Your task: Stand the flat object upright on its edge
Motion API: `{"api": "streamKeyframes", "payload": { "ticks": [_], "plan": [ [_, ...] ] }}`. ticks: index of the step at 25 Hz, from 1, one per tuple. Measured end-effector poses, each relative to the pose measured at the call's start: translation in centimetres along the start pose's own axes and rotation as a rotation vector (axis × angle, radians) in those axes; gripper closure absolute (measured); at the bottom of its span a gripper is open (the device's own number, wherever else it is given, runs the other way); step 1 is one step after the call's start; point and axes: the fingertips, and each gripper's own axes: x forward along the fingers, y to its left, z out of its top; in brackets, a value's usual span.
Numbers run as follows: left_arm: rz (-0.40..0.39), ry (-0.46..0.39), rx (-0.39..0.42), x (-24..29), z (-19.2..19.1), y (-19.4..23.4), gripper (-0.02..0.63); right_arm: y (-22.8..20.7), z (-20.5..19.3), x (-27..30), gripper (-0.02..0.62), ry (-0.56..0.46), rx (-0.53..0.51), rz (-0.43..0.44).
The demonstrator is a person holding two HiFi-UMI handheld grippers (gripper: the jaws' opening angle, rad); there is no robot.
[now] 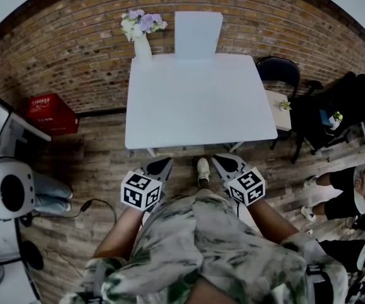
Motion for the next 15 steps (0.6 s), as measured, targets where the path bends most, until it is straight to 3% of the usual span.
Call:
{"api": "streamKeyframes", "payload": {
  "ticks": [15],
  "plan": [
    [0.028, -0.014, -0.058, 0.7, 0.5, 2.8, 0.583, -1.5, 0.9, 1.5, 0.575, -0.01, 0.028, 0.009]
  ]
}}
